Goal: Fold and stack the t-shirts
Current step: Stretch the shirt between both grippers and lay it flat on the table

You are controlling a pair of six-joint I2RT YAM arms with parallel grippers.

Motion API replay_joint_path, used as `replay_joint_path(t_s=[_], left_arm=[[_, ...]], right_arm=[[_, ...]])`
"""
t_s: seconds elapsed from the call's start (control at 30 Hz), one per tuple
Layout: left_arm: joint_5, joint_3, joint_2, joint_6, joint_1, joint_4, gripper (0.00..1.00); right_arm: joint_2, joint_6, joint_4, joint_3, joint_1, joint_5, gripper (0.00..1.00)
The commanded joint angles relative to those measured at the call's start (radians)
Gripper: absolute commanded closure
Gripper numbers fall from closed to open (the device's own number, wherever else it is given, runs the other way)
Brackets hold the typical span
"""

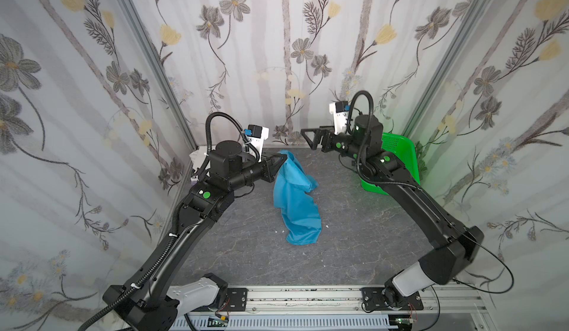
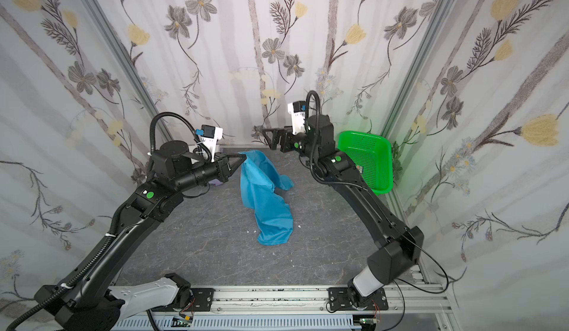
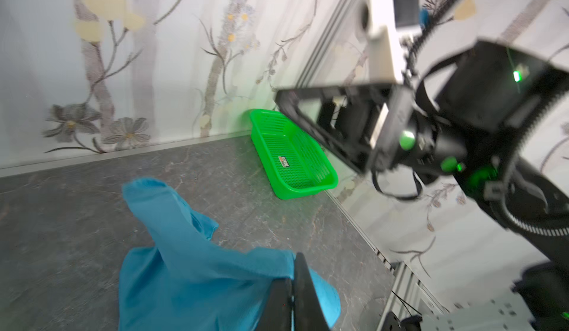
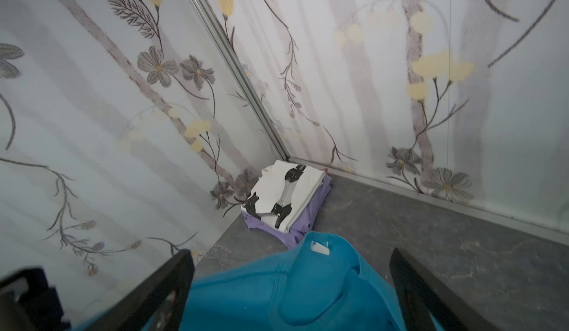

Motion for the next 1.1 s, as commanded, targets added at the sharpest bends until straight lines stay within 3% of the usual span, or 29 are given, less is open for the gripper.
replay_joint_path(t_s=[0.0, 0.1, 0.2, 0.33, 0.43, 0.7, 0.83, 0.9, 0.97, 1.0, 1.03, 1.07], left_arm=[[-0.052, 0.05, 0.037, -0.061, 0.048, -0.017, 1.0], [0.007, 0.097, 0.067, -0.09, 0.097, -0.006, 1.0], [0.006, 0.104, 0.058, -0.087, 0.136, -0.026, 1.0], [-0.001, 0.083, 0.013, -0.095, 0.218, -0.078, 1.0], [0.029, 0.064, -0.014, -0.122, 0.265, -0.08, 1.0], [0.051, 0.019, -0.044, -0.132, 0.334, -0.094, 1.0], [0.077, 0.03, -0.042, -0.134, 0.363, -0.097, 1.0], [0.086, 0.035, -0.043, -0.133, 0.372, -0.102, 1.0], [0.088, 0.033, -0.051, -0.133, 0.38, -0.101, 1.0], [0.091, 0.031, -0.054, -0.132, 0.383, -0.1, 1.0], [0.091, 0.033, -0.058, -0.13, 0.388, -0.103, 1.0], [0.088, 0.038, -0.058, -0.123, 0.392, -0.11, 1.0]], right_arm=[[-0.165, -0.08, 0.189, -0.272, -0.025, -0.073, 0.0], [-0.242, -0.138, 0.204, -0.463, -0.024, -0.155, 0.0], [-0.26, -0.112, 0.268, -0.62, -0.026, -0.171, 0.0], [-0.196, -0.076, 0.292, -0.728, -0.029, -0.172, 0.04], [-0.11, -0.066, 0.337, -0.784, -0.017, -0.253, 0.07], [0.144, -0.057, 0.429, -0.77, 0.056, -0.364, 0.14], [0.273, -0.042, 0.421, -0.668, 0.113, -0.319, 0.17], [0.328, 0.001, 0.432, -0.625, 0.127, -0.27, 0.25], [0.367, 0.048, 0.451, -0.591, 0.129, -0.207, 0.43], [0.375, 0.054, 0.435, -0.572, 0.13, -0.171, 0.65], [0.373, 0.055, 0.399, -0.552, 0.131, -0.119, 1.0], [0.348, 0.054, 0.379, -0.555, 0.131, -0.066, 1.0]])
